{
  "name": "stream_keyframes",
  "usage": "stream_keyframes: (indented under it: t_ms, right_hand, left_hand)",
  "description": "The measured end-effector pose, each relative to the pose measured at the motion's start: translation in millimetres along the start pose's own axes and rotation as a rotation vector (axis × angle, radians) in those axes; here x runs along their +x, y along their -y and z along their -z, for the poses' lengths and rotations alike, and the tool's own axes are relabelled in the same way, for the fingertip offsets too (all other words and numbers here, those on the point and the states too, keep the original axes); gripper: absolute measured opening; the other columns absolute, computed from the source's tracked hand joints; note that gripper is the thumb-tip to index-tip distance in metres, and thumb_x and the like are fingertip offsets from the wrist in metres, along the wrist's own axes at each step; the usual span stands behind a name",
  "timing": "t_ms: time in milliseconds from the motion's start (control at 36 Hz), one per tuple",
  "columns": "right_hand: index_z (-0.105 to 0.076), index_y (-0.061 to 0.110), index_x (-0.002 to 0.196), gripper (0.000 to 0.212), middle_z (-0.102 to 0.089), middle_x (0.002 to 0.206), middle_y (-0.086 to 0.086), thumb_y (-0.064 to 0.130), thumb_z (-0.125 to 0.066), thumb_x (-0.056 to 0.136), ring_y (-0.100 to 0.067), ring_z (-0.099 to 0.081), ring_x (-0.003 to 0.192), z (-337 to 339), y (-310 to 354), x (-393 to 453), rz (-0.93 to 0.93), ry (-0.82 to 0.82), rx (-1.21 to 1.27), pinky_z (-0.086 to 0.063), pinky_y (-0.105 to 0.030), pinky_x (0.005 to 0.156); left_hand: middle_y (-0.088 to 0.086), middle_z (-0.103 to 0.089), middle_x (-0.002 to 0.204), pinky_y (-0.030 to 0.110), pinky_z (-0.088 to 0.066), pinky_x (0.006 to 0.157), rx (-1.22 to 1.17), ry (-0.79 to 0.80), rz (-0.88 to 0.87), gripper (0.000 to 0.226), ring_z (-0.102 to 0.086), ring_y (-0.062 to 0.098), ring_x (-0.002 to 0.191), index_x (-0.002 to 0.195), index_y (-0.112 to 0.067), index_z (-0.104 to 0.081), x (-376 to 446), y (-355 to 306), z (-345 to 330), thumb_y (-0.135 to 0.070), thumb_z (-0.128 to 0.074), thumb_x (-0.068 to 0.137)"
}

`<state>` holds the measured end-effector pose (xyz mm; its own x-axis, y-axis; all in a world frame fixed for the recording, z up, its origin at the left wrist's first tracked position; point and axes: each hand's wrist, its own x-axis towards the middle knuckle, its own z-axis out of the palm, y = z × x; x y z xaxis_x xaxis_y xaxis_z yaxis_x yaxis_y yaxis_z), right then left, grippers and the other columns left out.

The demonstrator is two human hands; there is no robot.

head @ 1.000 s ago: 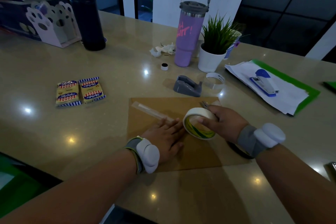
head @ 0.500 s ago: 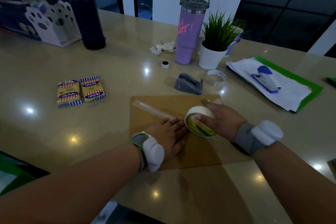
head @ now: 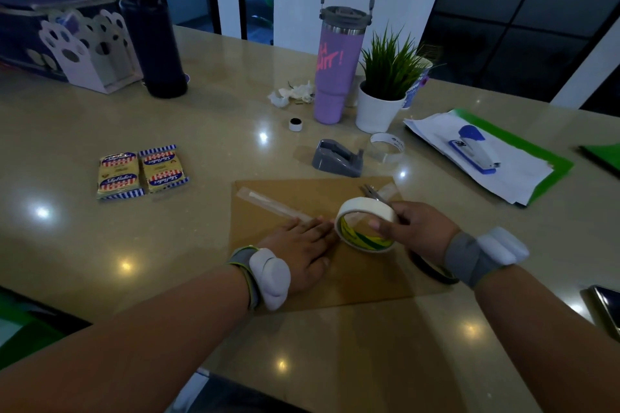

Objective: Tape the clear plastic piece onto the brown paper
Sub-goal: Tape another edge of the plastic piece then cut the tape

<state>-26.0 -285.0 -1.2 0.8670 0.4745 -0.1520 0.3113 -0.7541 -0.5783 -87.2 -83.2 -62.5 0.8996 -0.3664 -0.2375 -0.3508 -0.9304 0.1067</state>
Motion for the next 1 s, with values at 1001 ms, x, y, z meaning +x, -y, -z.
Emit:
stream_keyframes:
  t_ms: [1001]
  right_hand:
    - [-0.068, 0.010, 0.097, 0.035, -0.071, 0.094, -0.012, 0.041, -0.064, 0.081, -0.023, -0.068, 0.083, -24.1, 39.4, -7.2, -0.009, 0.105, 0.265, -0.056, -0.037, 0.082]
  left_hand:
    - [0.004, -0.063, 0.120, 0.039, -0.046, 0.100, -0.736, -0.205, 0.185, 0.042, -0.059, 0.021, 0.110, 0.126, -0.024, -0.049, -10.6, 41.2, 37.2, -0.025, -0.059, 0.086]
